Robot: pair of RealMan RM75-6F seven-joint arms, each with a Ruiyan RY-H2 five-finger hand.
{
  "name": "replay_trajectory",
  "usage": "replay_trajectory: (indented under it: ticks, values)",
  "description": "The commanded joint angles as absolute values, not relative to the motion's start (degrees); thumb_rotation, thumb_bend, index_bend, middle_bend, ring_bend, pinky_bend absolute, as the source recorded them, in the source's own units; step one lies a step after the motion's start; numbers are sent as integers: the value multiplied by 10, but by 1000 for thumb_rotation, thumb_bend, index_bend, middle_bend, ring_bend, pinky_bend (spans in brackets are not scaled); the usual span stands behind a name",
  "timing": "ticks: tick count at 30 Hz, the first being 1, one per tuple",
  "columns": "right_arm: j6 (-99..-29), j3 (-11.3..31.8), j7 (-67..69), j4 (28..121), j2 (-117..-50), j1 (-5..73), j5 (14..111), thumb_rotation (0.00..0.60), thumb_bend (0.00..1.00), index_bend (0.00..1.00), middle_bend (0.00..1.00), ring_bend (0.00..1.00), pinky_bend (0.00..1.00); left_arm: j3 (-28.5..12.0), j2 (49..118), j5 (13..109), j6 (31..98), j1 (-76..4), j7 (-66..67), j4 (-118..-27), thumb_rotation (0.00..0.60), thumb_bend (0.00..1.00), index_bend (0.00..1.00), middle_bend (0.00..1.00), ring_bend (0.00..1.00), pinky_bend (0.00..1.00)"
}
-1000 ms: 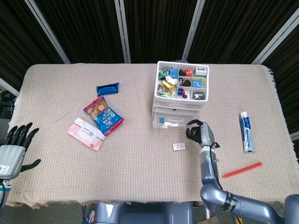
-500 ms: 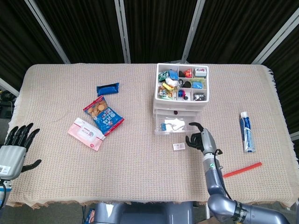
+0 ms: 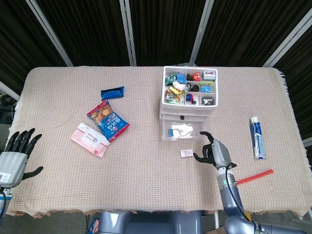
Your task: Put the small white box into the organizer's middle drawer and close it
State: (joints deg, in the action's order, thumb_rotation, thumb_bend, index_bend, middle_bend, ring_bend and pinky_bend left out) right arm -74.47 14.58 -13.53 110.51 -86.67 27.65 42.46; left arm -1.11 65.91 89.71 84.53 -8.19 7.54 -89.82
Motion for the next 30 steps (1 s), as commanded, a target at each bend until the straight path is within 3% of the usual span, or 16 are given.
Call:
replay_trajectory:
  ticks: [1, 7, 12, 18, 30]
  values:
    - [-776, 78, -170, 1097, -862, 253, 508, 600, 110, 194, 821, 800, 718, -11, 660, 899, 849, -81, 75, -897, 600, 77, 110, 0, 0, 0]
    - [-801, 20, -188, 1022, -892, 234, 611, 600, 87, 245, 822, 801, 718, -13, 663, 900, 854, -80, 74, -894, 600, 78, 111, 0, 0, 0]
    - [-815, -3, -204, 952, -924, 226, 675, 600, 86, 311, 823, 801, 718, -13, 664, 899, 853, -80, 75, -893, 600, 80, 111, 0, 0, 0]
    - [-809, 6, -218, 890, -963, 224, 687, 600, 104, 364, 828, 803, 718, -14, 664, 899, 854, -80, 75, -893, 600, 83, 113, 0, 0, 0]
    - [-780, 38, -218, 819, -1023, 230, 680, 600, 223, 368, 832, 807, 718, -14, 664, 898, 853, -80, 72, -893, 600, 85, 117, 0, 0, 0]
